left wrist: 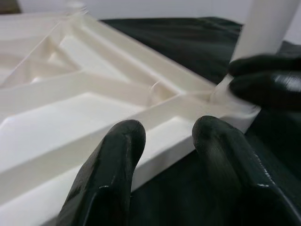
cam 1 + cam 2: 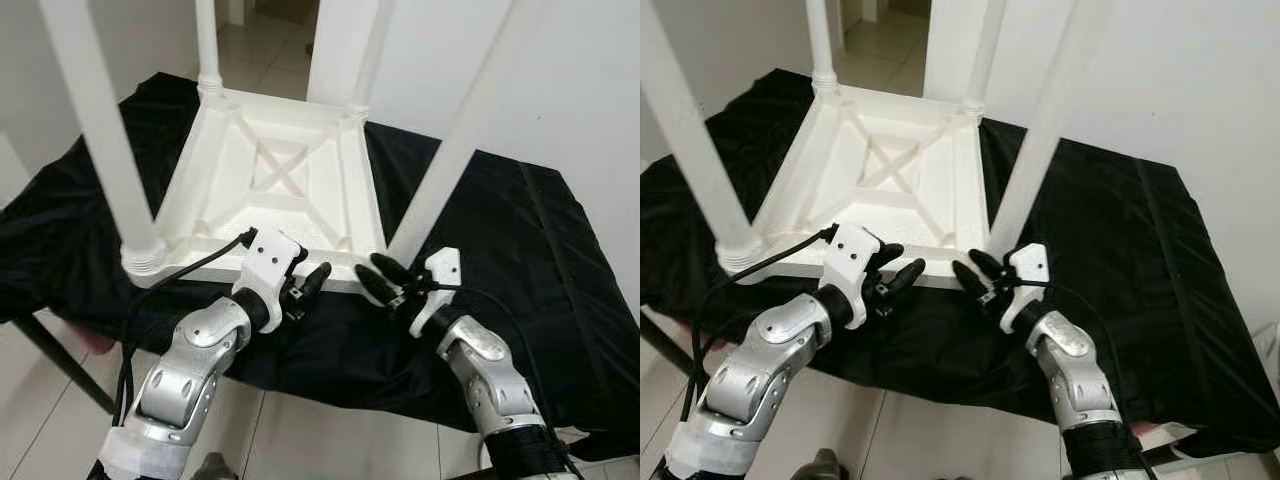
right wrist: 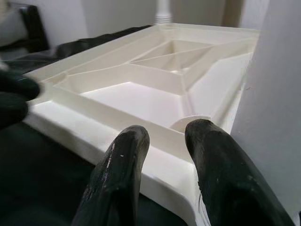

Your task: Building children table

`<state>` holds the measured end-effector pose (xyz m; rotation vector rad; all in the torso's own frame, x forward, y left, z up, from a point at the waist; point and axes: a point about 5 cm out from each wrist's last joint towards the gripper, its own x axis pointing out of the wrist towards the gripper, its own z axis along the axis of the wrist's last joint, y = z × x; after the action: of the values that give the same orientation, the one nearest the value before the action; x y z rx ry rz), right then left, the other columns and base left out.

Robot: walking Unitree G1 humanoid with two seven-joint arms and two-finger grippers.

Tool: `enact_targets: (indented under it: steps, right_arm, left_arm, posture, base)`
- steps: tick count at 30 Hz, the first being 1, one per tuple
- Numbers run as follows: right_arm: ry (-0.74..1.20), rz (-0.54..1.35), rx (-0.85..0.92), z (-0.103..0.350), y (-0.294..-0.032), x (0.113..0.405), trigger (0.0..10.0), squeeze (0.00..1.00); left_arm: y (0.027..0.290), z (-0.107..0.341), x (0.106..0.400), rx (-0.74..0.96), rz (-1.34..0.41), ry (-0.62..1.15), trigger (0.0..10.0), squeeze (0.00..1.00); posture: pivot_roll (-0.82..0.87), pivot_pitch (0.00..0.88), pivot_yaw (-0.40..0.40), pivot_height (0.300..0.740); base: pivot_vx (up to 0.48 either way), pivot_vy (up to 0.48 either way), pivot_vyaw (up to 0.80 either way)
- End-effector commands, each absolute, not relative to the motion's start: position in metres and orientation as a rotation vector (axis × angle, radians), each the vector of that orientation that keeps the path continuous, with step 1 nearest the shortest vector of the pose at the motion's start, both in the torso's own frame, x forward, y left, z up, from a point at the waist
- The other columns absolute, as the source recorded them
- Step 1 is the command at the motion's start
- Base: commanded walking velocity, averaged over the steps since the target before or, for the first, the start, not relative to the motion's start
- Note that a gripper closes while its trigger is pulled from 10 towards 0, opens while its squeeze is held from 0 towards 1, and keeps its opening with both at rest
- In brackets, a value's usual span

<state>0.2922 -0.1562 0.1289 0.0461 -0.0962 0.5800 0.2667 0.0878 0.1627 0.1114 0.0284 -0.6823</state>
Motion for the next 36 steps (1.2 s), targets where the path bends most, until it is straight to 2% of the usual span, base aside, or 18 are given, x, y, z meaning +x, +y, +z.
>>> enact_targets:
  steps: [1, 6, 12, 19, 23, 32, 33, 34, 36]
  right_arm:
    - [-0.105, 0.488, 0.038, 0.13, -0.175, 0.294, 10.0, 0.0]
    - [-0.122, 0.336, 0.049, 0.129, -0.195, 0.292, 10.0, 0.0]
    - [-0.132, 0.285, 0.049, 0.128, -0.204, 0.292, 10.0, 0.0]
    - [-0.141, 0.214, 0.009, 0.13, -0.224, 0.296, 10.0, 0.0]
    - [-0.143, 0.17, -0.008, 0.132, -0.235, 0.3, 10.0, 0.0]
    - [-0.154, 0.173, -0.014, 0.134, -0.235, 0.304, 10.0, 0.0]
    - [-0.153, 0.18, -0.011, 0.133, -0.233, 0.307, 10.0, 0.0]
    - [-0.153, 0.18, -0.011, 0.133, -0.233, 0.307, 10.0, 0.0]
    - [-0.154, 0.194, -0.011, 0.132, -0.229, 0.309, 10.0, 0.0]
  left_arm:
    - [0.085, 0.163, 0.264, 0.117, -0.701, 0.026, 10.0, 0.0]
    - [0.088, 0.16, 0.26, 0.122, -0.709, 0.026, 10.0, 0.0]
    - [0.088, 0.16, 0.255, 0.114, -0.755, 0.032, 10.0, 0.0]
    - [0.103, 0.159, 0.231, 0.086, -0.892, 0.072, 10.0, 0.0]
    - [0.129, 0.161, 0.216, 0.126, -0.898, 0.131, 10.0, 0.0]
    - [0.157, 0.162, 0.193, 0.169, -0.882, 0.209, 10.0, 0.0]
    - [0.174, 0.165, 0.186, 0.18, -0.85, 0.238, 10.0, 0.0]
    - [0.174, 0.165, 0.186, 0.18, -0.85, 0.238, 10.0, 0.0]
    - [0.192, 0.167, 0.181, 0.18, -0.816, 0.267, 10.0, 0.0]
  posture:
    - [0.18, 0.088, -0.118, 0.74]
    - [0.17, 0.093, -0.116, 0.74]
    - [0.17, 0.094, -0.112, 0.74]
    - [0.16, 0.099, -0.105, 0.74]
    - [0.18, 0.101, -0.106, 0.74]
    - [0.2, 0.103, -0.114, 0.74]
    - [0.21, 0.104, -0.117, 0.74]
    - [0.21, 0.104, -0.117, 0.74]
    - [0.22, 0.104, -0.122, 0.74]
  base:
    - [0.0, 0.0, 0.0]
    - [0.0, 0.0, 0.0]
    - [0.0, 0.0, 0.0]
    - [0.0, 0.0, 0.0]
    - [0.0, 0.0, 0.0]
    - [0.0, 0.0, 0.0]
    - [0.0, 0.0, 0.0]
    - [0.0, 0.0, 0.0]
    - [0.0, 0.0, 0.0]
